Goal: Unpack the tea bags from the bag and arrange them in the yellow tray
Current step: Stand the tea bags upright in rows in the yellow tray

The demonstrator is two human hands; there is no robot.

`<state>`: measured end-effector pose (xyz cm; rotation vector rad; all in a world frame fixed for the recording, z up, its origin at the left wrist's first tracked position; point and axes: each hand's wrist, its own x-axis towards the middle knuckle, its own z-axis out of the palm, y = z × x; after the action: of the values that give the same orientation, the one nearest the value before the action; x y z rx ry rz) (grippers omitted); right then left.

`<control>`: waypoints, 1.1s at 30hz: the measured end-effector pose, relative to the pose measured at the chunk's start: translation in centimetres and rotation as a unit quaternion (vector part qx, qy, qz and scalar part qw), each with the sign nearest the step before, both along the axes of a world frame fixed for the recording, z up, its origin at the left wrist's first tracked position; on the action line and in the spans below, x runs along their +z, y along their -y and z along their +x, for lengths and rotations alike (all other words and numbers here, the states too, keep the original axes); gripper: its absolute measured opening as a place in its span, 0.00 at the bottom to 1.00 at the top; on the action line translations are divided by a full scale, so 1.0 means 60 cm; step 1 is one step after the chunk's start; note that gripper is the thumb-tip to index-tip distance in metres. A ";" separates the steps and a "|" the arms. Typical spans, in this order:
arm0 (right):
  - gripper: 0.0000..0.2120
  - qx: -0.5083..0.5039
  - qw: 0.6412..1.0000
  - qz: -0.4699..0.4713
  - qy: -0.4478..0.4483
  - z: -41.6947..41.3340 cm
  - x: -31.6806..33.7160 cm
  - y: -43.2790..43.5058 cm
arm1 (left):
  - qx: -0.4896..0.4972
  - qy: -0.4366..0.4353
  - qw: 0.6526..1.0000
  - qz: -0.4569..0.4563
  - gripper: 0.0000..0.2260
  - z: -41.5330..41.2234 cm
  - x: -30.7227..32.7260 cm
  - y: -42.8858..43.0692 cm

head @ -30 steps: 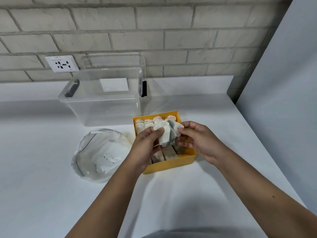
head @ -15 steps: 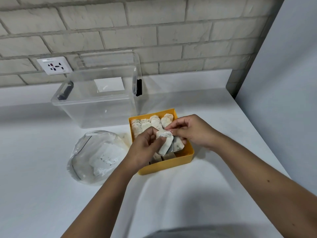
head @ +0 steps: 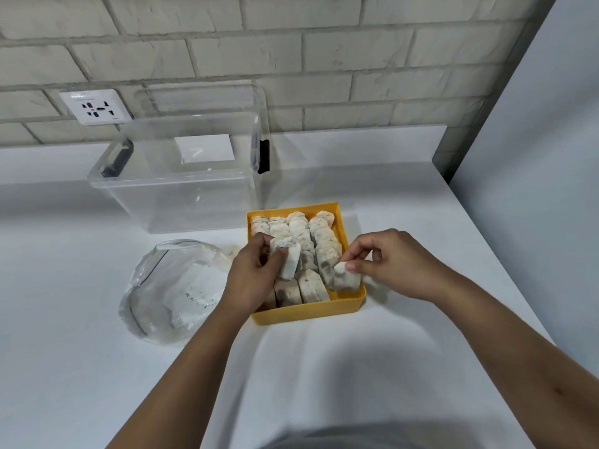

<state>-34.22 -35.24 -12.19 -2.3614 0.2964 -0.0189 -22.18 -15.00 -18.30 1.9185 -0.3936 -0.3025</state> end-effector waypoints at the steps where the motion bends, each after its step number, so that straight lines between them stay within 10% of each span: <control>1: 0.03 0.008 1.000 0.000 -0.002 -0.002 0.002 -0.005 | -0.003 0.003 1.000 0.005 0.05 0.001 0.000 0.000; 12: 0.08 0.011 0.946 -0.322 0.017 0.040 -0.069 -0.021 | -0.007 0.012 1.000 -0.002 0.07 0.002 -0.004 -0.002; 23: 0.08 -0.063 0.955 -0.289 0.016 0.077 -0.102 -0.014 | -0.025 -0.007 1.000 -0.014 0.07 0.002 -0.001 -0.005; 33: 0.14 -0.030 0.959 -0.140 0.244 0.057 -0.064 -0.050 | -0.059 -0.118 0.987 -0.086 0.06 -0.022 0.007 0.017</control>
<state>-30.78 -32.24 -16.05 -2.5260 0.1268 -0.7022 -23.47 -16.04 -17.90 1.6711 -0.3639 -0.5515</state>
